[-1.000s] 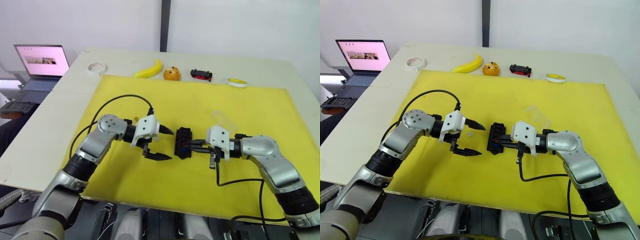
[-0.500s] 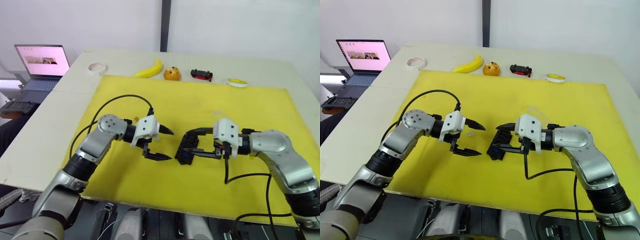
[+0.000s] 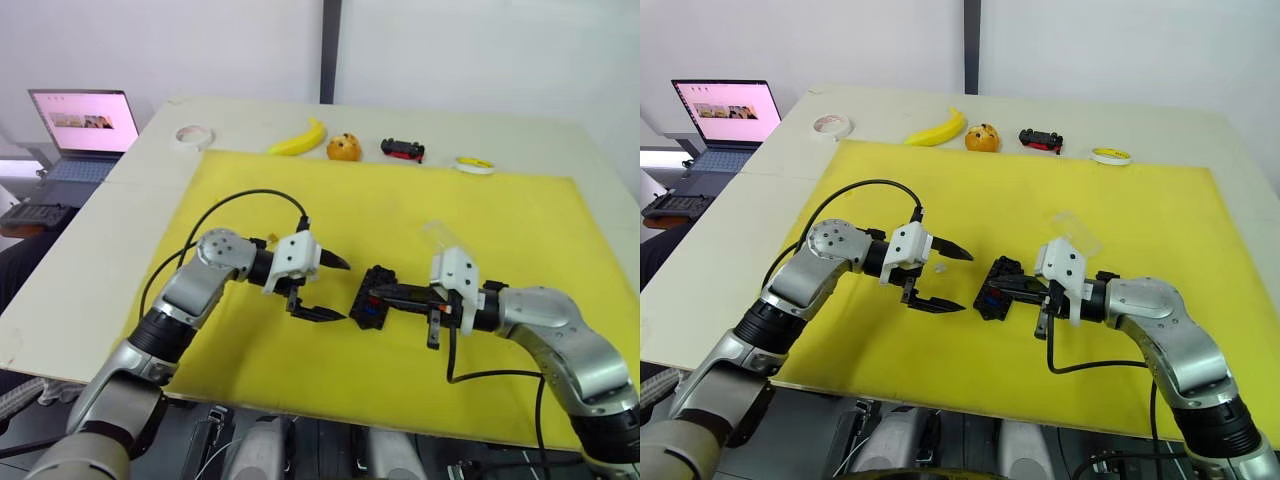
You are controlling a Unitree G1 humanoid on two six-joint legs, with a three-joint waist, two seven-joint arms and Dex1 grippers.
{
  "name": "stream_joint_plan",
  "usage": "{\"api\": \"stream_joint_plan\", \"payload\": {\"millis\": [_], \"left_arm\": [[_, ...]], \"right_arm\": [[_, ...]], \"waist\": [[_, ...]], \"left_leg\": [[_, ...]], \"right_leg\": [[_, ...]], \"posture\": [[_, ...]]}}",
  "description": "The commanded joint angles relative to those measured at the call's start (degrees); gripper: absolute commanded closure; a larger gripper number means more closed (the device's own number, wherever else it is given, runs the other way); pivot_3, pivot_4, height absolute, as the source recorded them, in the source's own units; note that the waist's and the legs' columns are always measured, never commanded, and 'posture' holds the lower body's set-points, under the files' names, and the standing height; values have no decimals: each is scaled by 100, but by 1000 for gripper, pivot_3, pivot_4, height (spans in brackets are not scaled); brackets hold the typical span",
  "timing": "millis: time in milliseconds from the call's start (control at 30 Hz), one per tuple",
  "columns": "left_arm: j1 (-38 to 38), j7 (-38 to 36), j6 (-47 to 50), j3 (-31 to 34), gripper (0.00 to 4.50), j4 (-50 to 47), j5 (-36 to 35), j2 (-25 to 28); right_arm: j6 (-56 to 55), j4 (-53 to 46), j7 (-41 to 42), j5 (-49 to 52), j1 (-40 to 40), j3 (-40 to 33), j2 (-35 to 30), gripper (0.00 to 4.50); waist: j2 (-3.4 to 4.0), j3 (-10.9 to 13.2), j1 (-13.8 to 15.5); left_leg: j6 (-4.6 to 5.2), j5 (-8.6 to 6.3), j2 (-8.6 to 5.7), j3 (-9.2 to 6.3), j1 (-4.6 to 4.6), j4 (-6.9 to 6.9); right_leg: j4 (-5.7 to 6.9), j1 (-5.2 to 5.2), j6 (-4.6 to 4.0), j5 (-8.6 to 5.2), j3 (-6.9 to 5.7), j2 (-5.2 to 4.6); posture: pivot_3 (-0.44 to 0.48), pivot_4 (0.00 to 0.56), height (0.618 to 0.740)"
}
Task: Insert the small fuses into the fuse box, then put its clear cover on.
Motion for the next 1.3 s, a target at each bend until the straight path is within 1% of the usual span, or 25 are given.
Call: {"api": "stream_joint_plan", "payload": {"millis": [33, 300, 533, 767, 867, 933, 1000, 1067, 1167, 1267, 1300], "left_arm": [[-54, -43, -122, 111, 0, -108, -13, -39], [-77, -43, -105, 97, 0, -117, -10, -75], [-77, -45, -78, 109, 0, -143, -1, -94], [-83, -26, -55, 126, 0, -140, 2, -84], [-8, 62, 75, 221, 0, -243, -55, -27], [278, 216, 462, 539, 0, -671, -298, 224], [585, 385, 836, 862, 0, -1079, -509, 457], [1013, 616, 1295, 1308, 0, -1545, -777, 742], [1646, 1075, 2071, 2088, 0, -2106, -1243, 1087], [2385, 1507, 2828, 3168, 0, -2316, -1794, 1380], [2547, 1602, 2989, 3389, 0, -2366, -1922, 1441]], "right_arm": [[-37, -191, -112, 67, 27, -58, 90, 4447], [-49, -35, -283, -214, 140, 190, 96, 4447], [-27, 137, -364, -667, 242, 492, -64, 4447], [17, 89, -400, -593, 163, 427, -23, 4447], [262, -269, -430, -87, 116, 99, 51, 4447], [574, -743, -511, 510, 178, -528, -44, 4447], [824, -971, -617, 860, 269, -1044, -153, 4447], [967, -981, -672, 966, 470, -1586, -333, 4447], [1011, -709, -603, 874, 941, -2338, -631, 4447], [773, -90, -348, 546, 1599, -3099, -916, 3659], [702, 53, -288, 492, 1733, -3253, -964, 3202]], "waist": [[0, 0, 2], [0, 0, 4], [0, -3, 4], [0, -3, 3], [0, -3, 4], [2, -2, -11], [1, -2, -35], [1, -2, -35], [1, -2, -8], [1, -2, 10], [2, -2, 9]], "left_leg": [[0, 0, 0, 0, 0, 0], [0, 0, -1, 0, 0, 1], [0, 0, -1, 0, 3, 1], [0, 0, -1, 0, 6, 2], [0, 0, -1, 0, 6, 2], [0, 0, -1, 0, 4, 2], [6, -4, 1, 0, 2, 1], [6, -4, 5, -1, 3, 0], [5, -4, 7, -3, 7, 0], [5, -5, 6, -2, 7, 0], [5, -5, 6, -2, 7, -1]], "right_leg": [[0, 0, 0, 0, 0, 1], [1, 0, 0, 0, 0, 2], [2, 3, 0, 0, 0, 3], [2, 6, 0, 0, 0, 3], [3, 6, 0, 0, 0, 3], [3, 3, 0, 0, 0, 2], [6, -5, 0, 0, 8, -5], [10, -7, 0, 0, 9, -6], [8, -1, 0, 0, 9, -9], [4, 3, 0, 0, 9, -15], [2, 4, 0, 0, 9, -16]], "posture": [[0, 150, 740], [0, 150, 740], [0, 150, 740], [0, 150, 740], [0, 150, 740], [0, 150, 740], [0, 150, 740], [0, 150, 740], [0, 150, 740], [0, 150, 740], [0, 150, 740]]}}
